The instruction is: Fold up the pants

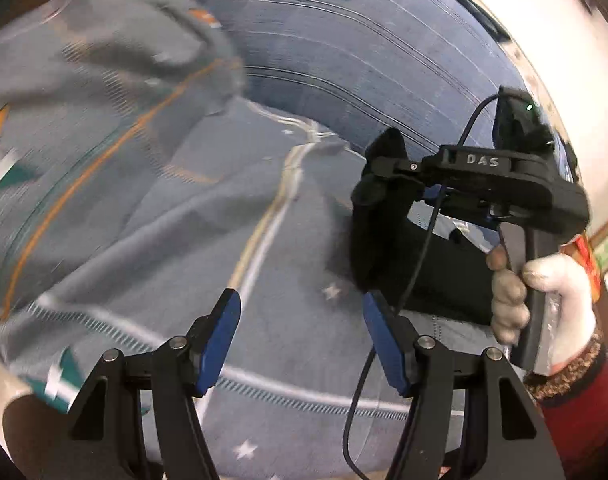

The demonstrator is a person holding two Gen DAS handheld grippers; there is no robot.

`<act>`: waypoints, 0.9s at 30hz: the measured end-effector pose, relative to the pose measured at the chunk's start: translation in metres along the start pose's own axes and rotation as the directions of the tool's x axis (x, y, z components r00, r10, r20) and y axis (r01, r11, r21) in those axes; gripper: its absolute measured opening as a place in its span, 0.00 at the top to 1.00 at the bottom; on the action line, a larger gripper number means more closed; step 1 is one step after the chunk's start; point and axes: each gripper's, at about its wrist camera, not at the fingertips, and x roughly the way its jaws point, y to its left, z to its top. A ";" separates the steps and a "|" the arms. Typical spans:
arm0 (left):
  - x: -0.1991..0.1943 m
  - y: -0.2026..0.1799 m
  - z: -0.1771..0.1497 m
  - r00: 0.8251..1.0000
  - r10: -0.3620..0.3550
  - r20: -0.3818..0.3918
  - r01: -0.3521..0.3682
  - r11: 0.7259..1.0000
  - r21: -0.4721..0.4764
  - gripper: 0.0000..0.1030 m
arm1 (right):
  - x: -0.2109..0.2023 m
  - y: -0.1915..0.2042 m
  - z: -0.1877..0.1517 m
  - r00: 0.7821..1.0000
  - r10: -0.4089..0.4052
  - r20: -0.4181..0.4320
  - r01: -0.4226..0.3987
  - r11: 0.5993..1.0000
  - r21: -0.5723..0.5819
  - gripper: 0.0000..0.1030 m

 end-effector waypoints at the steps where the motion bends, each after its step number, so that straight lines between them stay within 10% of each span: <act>1: 0.005 -0.010 0.003 1.000 -0.007 -0.011 0.007 1.000 0.012 0.39 | -0.008 -0.003 -0.001 1.000 0.010 0.015 -0.010 1.000 0.006 0.73; 11: 0.035 -0.073 -0.006 0.993 -0.033 -0.109 0.042 0.996 0.078 0.39 | -0.091 -0.099 -0.022 0.987 0.031 0.155 -0.053 0.989 0.140 0.73; 27: 0.057 -0.126 -0.001 0.988 -0.041 -0.149 0.062 0.988 0.141 0.39 | -0.146 -0.225 -0.090 0.961 -0.174 0.214 0.087 0.927 0.365 0.78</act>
